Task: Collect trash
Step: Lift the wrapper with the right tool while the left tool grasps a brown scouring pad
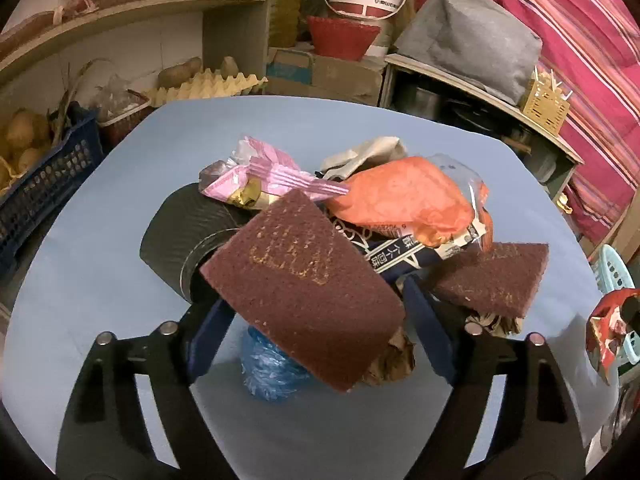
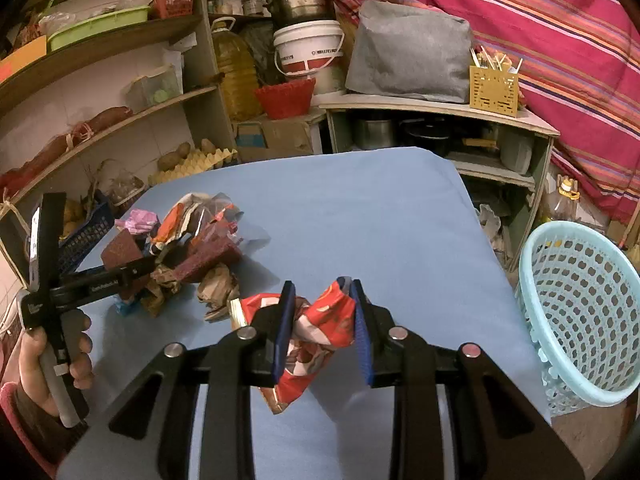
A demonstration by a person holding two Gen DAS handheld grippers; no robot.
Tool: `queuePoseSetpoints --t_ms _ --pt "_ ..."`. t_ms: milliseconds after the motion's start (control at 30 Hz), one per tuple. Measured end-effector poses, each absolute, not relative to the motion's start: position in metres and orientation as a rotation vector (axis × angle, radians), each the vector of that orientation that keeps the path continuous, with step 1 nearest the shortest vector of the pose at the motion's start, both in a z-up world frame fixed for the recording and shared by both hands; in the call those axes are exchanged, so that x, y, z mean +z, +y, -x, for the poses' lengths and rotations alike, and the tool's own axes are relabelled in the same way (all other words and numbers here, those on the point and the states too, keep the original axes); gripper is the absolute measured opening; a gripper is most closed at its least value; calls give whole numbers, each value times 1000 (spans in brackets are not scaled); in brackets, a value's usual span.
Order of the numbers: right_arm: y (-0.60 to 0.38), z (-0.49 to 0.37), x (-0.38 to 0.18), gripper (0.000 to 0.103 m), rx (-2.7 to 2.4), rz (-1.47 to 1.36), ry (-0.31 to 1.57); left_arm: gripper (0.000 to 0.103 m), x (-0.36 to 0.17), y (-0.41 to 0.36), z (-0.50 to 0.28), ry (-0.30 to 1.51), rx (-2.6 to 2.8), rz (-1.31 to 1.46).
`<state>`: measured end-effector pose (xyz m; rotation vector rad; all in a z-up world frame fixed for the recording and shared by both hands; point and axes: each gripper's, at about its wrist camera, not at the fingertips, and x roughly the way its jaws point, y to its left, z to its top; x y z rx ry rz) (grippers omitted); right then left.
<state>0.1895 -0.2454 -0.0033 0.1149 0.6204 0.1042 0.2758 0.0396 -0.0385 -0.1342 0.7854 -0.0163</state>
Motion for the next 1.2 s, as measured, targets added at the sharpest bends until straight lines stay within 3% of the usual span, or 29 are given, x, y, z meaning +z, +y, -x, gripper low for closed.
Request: queuePoseSetpoints --t_ms 200,333,433,500,567,600,733,1200 --pt "-248 -188 -1 28 98 -112 612 73 -34 39 -268 759 -15 103" --pt "-253 -188 1 28 92 -113 604 60 -28 40 -256 731 -21 82" --pt "-256 -188 0 28 86 -112 603 58 -30 43 -249 741 -24 77" --pt "-259 -186 -1 28 84 -117 605 66 -32 47 -245 749 -17 92" --pt "-261 -185 -2 28 87 -123 607 89 -33 51 -241 743 1 102" --pt "-260 -184 -2 28 86 -120 607 92 -31 54 -239 727 12 106" --pt "-263 -182 -2 28 84 -122 607 97 -31 60 -236 717 13 129" --pt "-265 -182 -6 28 85 -118 612 98 -44 37 -263 773 25 67"
